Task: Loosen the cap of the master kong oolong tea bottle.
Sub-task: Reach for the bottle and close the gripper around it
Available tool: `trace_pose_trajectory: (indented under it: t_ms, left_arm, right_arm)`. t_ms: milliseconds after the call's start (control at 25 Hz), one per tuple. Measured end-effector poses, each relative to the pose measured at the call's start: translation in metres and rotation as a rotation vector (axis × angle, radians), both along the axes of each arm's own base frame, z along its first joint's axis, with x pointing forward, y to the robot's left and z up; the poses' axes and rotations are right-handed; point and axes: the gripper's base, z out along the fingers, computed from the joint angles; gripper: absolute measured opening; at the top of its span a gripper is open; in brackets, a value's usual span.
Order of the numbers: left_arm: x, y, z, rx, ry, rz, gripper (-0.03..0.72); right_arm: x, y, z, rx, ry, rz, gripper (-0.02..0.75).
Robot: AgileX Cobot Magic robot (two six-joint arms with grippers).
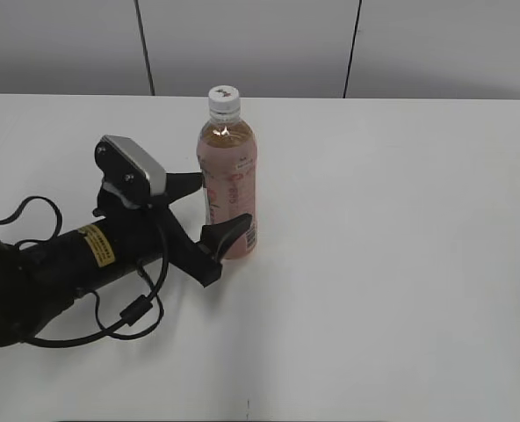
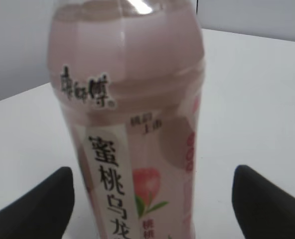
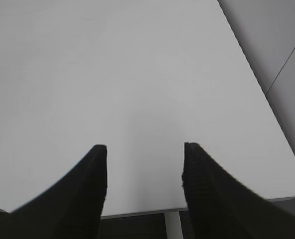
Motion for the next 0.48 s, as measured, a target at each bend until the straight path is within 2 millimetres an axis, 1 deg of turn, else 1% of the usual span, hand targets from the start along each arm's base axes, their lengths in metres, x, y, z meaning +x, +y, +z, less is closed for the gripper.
trace_pose_trajectory:
  t_ms: [160, 480]
  left_arm:
    - [0.008, -0.004, -0.005, -0.002, -0.004, 0.000, 0.580]
    - [0.025, -0.012, -0.008, -0.026, -0.024, 0.006, 0.573]
  right_arm:
    - [0.000, 0.000, 0.000, 0.000, 0.000, 0.000, 0.376]
    - [0.000, 0.000, 0.000, 0.000, 0.000, 0.000, 0.376]
